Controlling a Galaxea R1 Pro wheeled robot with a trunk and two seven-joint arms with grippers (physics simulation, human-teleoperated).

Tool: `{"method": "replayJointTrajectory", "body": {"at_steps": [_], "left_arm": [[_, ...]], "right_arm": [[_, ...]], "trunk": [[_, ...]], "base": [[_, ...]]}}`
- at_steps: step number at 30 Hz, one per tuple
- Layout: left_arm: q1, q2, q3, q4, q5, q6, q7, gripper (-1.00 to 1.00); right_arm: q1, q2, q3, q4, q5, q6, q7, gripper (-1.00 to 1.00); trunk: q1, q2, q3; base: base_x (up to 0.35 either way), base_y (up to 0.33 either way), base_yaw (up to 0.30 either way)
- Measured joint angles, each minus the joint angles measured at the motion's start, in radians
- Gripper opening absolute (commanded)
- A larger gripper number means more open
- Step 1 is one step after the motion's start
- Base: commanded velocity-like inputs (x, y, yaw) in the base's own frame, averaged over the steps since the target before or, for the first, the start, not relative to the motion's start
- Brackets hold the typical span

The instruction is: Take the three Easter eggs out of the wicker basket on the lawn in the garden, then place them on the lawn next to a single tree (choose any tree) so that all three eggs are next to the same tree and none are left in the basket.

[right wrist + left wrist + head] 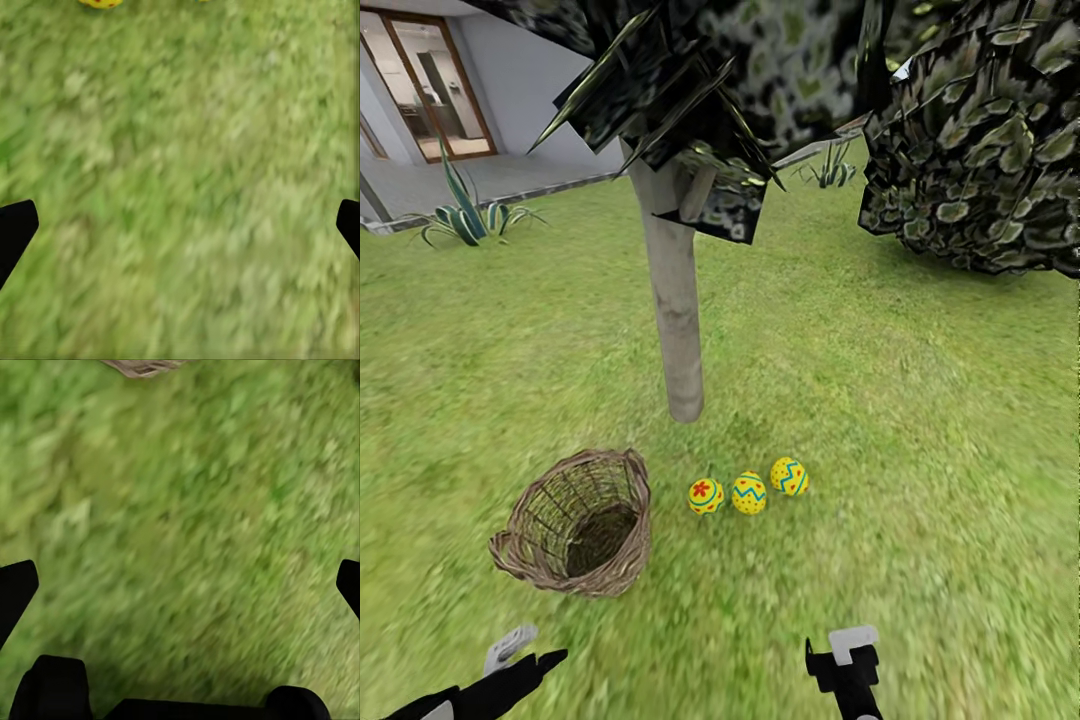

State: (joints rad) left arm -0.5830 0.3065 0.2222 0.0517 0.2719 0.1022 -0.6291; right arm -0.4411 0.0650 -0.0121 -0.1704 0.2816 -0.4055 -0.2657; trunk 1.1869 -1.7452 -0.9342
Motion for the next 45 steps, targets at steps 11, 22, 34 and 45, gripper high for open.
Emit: {"method": "replayJointTrajectory", "body": {"at_steps": [11, 22, 34, 45], "left_arm": [[0.039, -0.03, 0.0, 0.002, 0.0, -0.002, 0.0, 1.0], [0.1, -0.028, -0.001, 0.002, -0.003, -0.001, 0.0, 1.0], [0.153, -0.028, 0.0, 0.002, -0.001, -0.001, -0.002, 1.0], [0.153, -0.07, 0.0, 0.002, -0.001, -0.001, -0.001, 1.0]], "right_arm": [[0.001, -0.014, 0.001, 0.177, 0.004, 0.002, 0.007, 1.0], [0.036, -0.019, 0.003, 0.209, 0.007, 0.006, 0.013, 1.0], [0.063, -0.017, 0.003, 0.209, 0.007, 0.005, 0.013, 1.0], [0.067, -0.012, 0.003, 0.215, 0.006, 0.014, 0.013, 1.0]], "trunk": [[0.0, 0.0, 0.017], [0.0, 0.0, 0.035], [0.0, 0.0, 0.054], [0.0, 0.0, 0.072]], "base": [[0.0, 0.0, -0.021], [0.0, 0.0, 0.0], [0.0, 0.0, 0.0], [0.0, 0.0, 0.0]]}}
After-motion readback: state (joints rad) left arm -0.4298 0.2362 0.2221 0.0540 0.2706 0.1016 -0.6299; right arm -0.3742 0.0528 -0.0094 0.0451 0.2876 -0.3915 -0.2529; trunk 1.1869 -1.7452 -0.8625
